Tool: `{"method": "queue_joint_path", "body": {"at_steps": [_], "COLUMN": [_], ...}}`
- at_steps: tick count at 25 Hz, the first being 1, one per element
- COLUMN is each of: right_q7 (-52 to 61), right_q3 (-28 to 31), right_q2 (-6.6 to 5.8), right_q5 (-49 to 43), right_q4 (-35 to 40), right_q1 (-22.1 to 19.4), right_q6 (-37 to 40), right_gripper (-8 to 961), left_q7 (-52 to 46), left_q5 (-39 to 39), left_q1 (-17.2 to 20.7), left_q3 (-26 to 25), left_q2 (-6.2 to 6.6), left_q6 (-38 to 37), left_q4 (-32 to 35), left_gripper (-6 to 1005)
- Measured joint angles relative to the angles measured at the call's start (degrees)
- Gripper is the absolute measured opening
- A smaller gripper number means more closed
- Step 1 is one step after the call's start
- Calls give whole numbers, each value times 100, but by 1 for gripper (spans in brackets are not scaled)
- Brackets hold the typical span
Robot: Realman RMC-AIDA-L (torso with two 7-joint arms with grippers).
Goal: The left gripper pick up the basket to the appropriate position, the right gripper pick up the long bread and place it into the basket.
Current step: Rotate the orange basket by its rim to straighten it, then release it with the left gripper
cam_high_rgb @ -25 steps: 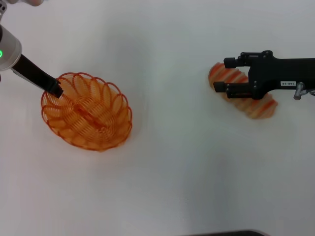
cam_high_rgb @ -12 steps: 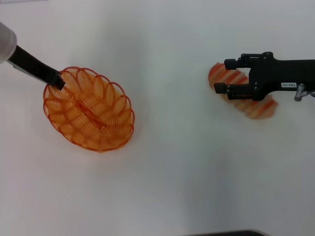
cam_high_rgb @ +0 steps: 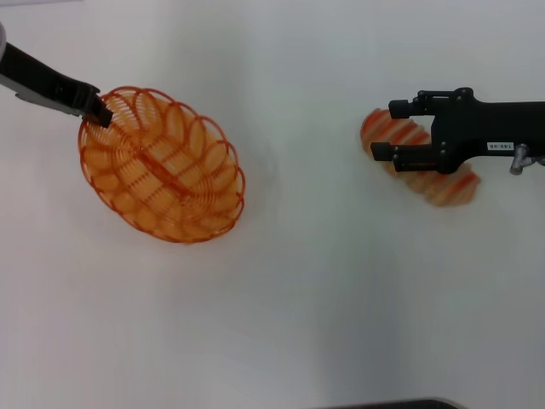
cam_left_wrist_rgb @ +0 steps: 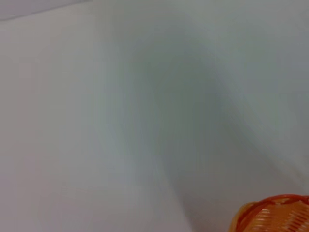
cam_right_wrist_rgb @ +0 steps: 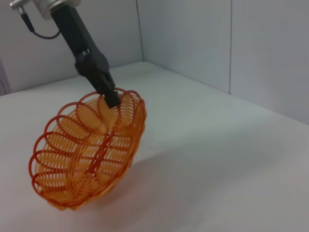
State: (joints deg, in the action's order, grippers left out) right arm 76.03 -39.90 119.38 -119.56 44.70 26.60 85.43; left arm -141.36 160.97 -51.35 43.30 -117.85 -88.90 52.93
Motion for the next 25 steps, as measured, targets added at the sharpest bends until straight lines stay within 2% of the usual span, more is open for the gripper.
{"method": "queue_joint_path", "body": {"at_steps": [6,10,14,17,19,20,25], "right_q7": [-53,-184,-259,-285,-311,-317,-324], "right_q3": [0,6,14,17,18,15,-1], "right_q2": [-3,-3,-3,-2,-3,-3,7], "right_q5": [0,0,10,17,33,41,9], "right_q4": [-3,-5,-5,-22,-68,-88,-102], "right_q1": [19,1,1,15,37,46,89], "right_q6": [43,33,15,-38,-112,-151,-269], "right_gripper": [734,732,731,730,729,729,727], "left_q7": [-419,-873,-1301,-1608,-1608,-1908,-2344], "left_q5": [-263,-386,-406,-404,-404,-387,-501], "left_q1": [-64,-40,69,261,261,507,824], "left_q3": [-101,-107,-116,-119,-119,-76,23], "left_q2": [-25,-87,-215,-394,-394,-560,-644], "left_q6": [-175,-218,-106,73,73,244,359], "left_q4": [140,309,441,527,527,695,858], "left_gripper": [76,77,76,76,76,77,77]}}
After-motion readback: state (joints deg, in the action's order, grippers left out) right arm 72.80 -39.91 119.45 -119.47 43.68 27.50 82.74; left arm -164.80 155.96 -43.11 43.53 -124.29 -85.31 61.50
